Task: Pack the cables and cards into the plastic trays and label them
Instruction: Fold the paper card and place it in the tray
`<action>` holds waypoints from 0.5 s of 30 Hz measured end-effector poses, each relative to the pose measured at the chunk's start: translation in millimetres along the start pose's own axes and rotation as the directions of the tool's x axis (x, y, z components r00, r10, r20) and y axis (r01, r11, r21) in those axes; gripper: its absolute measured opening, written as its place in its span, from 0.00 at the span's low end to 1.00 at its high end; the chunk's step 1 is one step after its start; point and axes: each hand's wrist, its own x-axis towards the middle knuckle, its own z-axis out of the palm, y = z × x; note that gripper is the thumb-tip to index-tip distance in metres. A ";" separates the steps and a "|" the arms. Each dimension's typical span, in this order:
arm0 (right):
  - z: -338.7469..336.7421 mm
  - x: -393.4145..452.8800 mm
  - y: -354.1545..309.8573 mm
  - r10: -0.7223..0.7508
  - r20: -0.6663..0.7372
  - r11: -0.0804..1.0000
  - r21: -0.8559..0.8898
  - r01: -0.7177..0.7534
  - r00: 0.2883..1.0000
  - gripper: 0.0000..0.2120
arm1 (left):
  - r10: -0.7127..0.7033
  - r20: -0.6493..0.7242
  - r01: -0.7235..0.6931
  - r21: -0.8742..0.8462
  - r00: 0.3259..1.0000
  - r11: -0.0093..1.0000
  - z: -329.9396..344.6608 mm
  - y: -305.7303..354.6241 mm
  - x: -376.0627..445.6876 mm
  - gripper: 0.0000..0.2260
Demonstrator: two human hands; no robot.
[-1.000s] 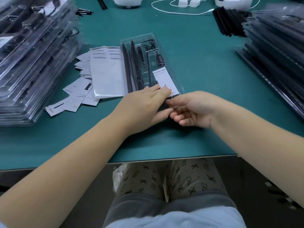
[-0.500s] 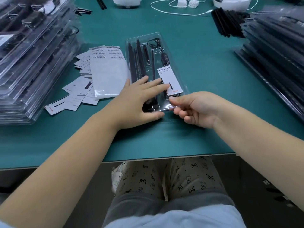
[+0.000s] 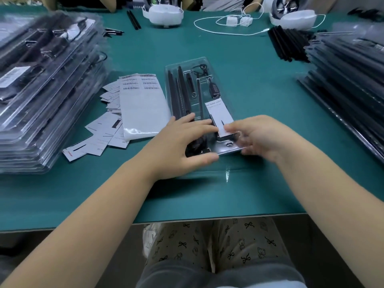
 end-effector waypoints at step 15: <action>11.2 -30.5 -37.3 -0.315 0.152 0.948 0.098 0.303 0.937 0.34 | -0.544 0.107 0.373 -0.834 0.832 0.407 -49.1 37.6 42.4 0.15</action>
